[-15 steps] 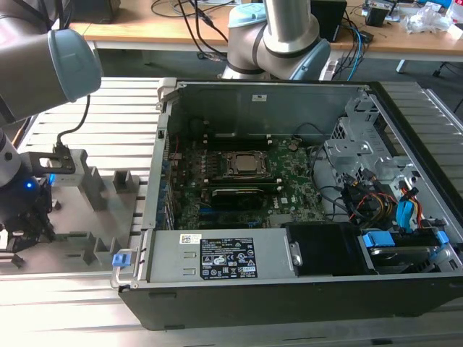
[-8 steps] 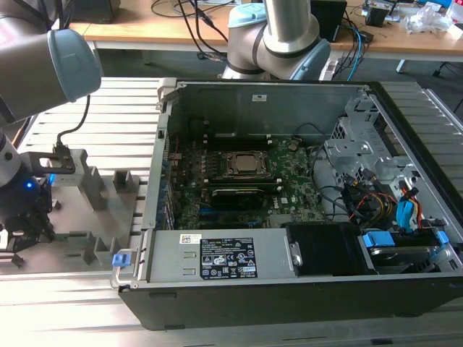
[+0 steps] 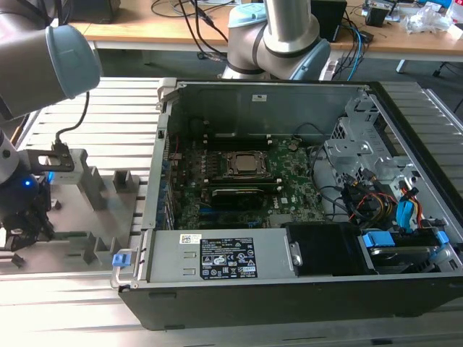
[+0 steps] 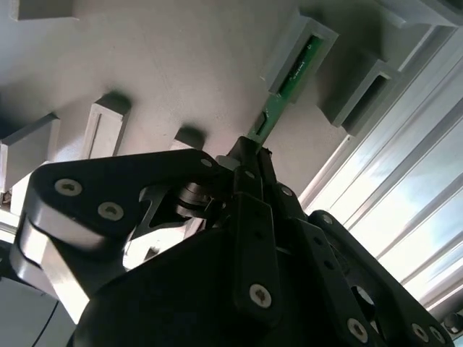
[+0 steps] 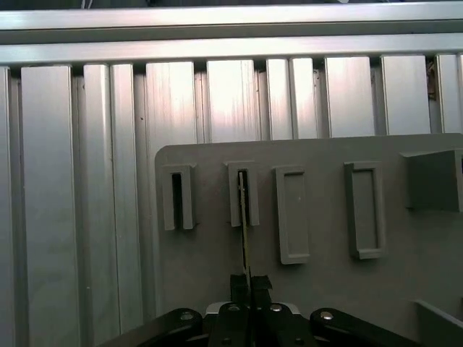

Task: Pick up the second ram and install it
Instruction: 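Pick up the second ram and move it above second insertion slot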

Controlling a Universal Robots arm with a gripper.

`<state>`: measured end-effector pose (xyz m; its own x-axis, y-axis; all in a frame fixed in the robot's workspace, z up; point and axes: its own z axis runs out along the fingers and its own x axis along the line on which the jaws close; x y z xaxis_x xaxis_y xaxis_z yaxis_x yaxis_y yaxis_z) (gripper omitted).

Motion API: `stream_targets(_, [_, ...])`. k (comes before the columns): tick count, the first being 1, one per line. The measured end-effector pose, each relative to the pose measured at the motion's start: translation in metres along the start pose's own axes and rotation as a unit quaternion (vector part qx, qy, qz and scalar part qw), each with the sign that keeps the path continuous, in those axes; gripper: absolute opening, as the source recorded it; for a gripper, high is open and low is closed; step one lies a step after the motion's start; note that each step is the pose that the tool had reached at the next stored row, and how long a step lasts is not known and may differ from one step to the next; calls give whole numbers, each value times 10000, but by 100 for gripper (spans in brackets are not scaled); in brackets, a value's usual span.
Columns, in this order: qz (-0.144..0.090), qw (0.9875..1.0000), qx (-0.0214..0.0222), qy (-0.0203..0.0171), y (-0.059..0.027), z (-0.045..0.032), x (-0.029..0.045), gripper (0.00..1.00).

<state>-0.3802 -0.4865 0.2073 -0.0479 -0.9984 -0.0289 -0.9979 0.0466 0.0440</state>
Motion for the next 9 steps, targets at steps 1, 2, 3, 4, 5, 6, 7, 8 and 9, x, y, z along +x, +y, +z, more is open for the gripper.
stream_targets(1, [0, 10000, 0, 0, 1, -14, 0, 14])
stream_targets(2, [0, 10000, 0, 0, 1, -24, -1, 14])
stream_targets(3, [0, 10000, 0, 0, 2, -42, -1, 14])
stream_targets(4, [0, 10000, 0, 0, 3, -63, -2, 14])
stream_targets(5, [0, 10000, 0, 0, 3, -77, -3, 14])
stream_targets(6, [0, 10000, 0, 0, 4, -91, -3, 14])
stream_targets(7, [0, 10000, 0, 0, 4, -101, -3, 14])
stream_targets(8, [0, 10000, 0, 0, 5, -108, -3, 14])
stream_targets(9, [0, 10000, 0, 0, 5, -123, -4, 14])
